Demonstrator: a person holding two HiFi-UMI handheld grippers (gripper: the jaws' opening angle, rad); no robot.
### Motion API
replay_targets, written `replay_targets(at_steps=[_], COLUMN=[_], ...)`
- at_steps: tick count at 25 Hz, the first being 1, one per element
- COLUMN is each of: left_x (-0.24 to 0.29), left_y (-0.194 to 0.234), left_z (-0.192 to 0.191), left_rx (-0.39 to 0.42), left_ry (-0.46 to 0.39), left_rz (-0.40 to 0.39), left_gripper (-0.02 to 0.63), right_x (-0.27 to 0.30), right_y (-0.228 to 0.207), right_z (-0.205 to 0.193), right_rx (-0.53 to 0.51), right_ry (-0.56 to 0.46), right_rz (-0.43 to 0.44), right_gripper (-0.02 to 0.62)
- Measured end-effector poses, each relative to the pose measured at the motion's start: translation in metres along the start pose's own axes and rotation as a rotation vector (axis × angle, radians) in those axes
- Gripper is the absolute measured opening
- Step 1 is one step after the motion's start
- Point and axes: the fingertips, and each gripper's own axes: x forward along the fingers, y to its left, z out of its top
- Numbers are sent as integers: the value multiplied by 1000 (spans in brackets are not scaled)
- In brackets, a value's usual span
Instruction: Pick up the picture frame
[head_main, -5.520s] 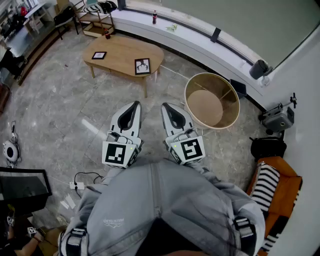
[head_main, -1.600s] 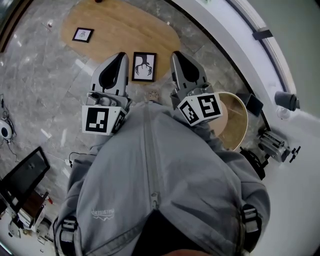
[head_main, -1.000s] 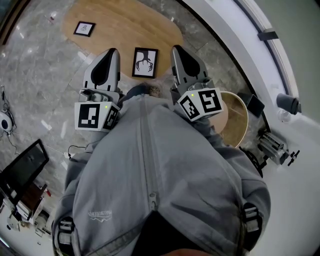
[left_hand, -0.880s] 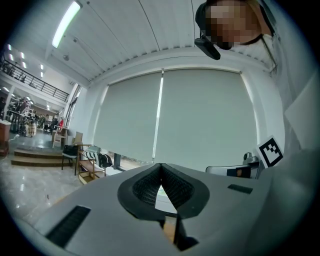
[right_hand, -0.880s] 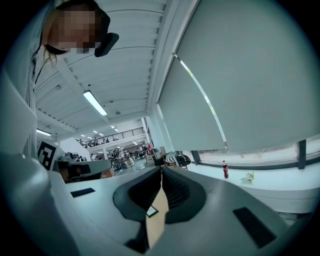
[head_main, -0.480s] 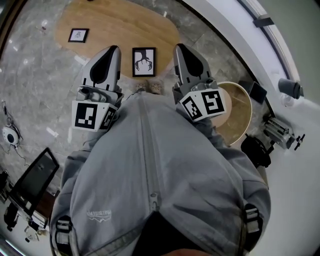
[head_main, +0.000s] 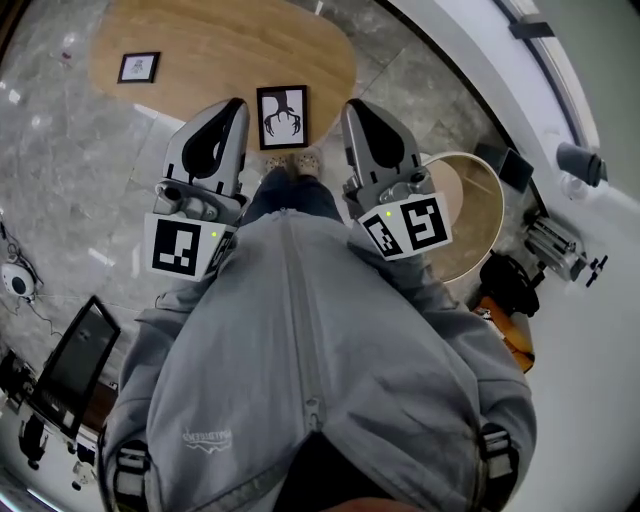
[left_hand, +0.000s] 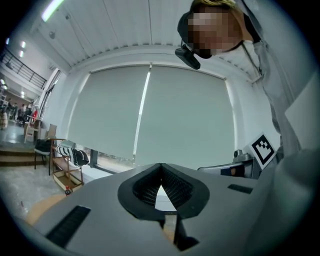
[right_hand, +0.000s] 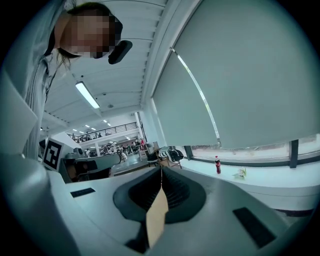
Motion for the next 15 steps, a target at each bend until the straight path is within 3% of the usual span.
replay_targets(at_steps=[6,11,15], left_x=[15,28,36], left_y=[10,29,39], left_z=[-49,-92,-137], left_rx=[63,-43,-48], left_ry=[67,62,88], left_rz=[-43,-33,-11], left_gripper=[18,18,18], right_x=[20,34,41], right_y=[-16,-35,-48], right_z=[-38,-79,-113], right_rx=[-20,10,43], right_ry=[40,64,59], right_rz=[25,22,31], right_gripper=[32,32,32])
